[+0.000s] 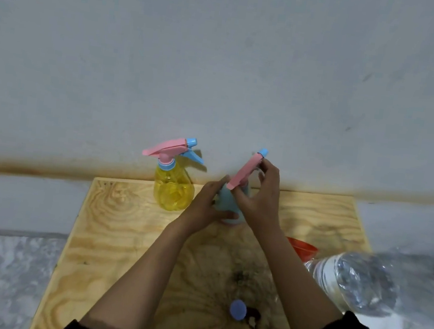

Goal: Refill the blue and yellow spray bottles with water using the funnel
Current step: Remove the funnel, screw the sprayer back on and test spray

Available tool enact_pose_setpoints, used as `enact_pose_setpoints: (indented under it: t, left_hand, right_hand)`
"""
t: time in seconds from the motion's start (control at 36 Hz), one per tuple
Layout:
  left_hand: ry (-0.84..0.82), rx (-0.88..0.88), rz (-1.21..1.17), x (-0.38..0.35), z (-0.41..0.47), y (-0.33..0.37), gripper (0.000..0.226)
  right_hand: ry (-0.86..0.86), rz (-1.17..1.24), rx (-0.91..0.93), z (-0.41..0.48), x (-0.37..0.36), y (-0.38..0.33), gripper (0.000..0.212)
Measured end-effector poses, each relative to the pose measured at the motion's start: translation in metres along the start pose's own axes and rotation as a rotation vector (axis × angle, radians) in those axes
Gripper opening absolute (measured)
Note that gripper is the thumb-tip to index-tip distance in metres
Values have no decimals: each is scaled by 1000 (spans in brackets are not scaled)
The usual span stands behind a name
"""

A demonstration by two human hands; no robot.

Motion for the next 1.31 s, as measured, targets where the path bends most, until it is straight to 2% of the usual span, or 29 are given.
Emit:
enact_pose_setpoints:
  t: [0.17,0.39,0.5,0.56,0.75,0.92,1.17,1.31]
  left_hand:
    - [72,17,-18,9,-6,-10,70]
    - [293,9,-141,12,-23,-9,60]
    - [368,27,-164,7,-27,-5,85]
    - [395,18,-159,8,-25,-3,86]
    - [352,0,-92,15,-17,-8,78]
    - [296,-3,-95,18,-10,-8,60]
    - [371,37,-63,20,-19,-4,59]
    - [368,33,75,24,-26,7,50]
  right_hand:
    - [46,-13,-12,1,6,-1,72]
    - [218,-1,-71,-3,14,-5,64]
    - [269,-21,-108,-2,13,-7,69]
    - [274,-32,-120,-2,12,-7,71]
    - [235,-55,-109,-2,9,-8,71]
    - [195,-82,-89,0,9,-6,66]
    - [188,-68,-99,-6,11,-1,59]
    - [185,-63,-107,-10,14,-1,56]
Point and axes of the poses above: each hand's wrist, its own z-axis towards the middle knuckle, its own x-axis out of the back of the hand, y = z × x, the point moved 10 cm from there along z, towards the middle knuckle, and after that the axes turned 11 degrees about -x, right-handed, at the moved point
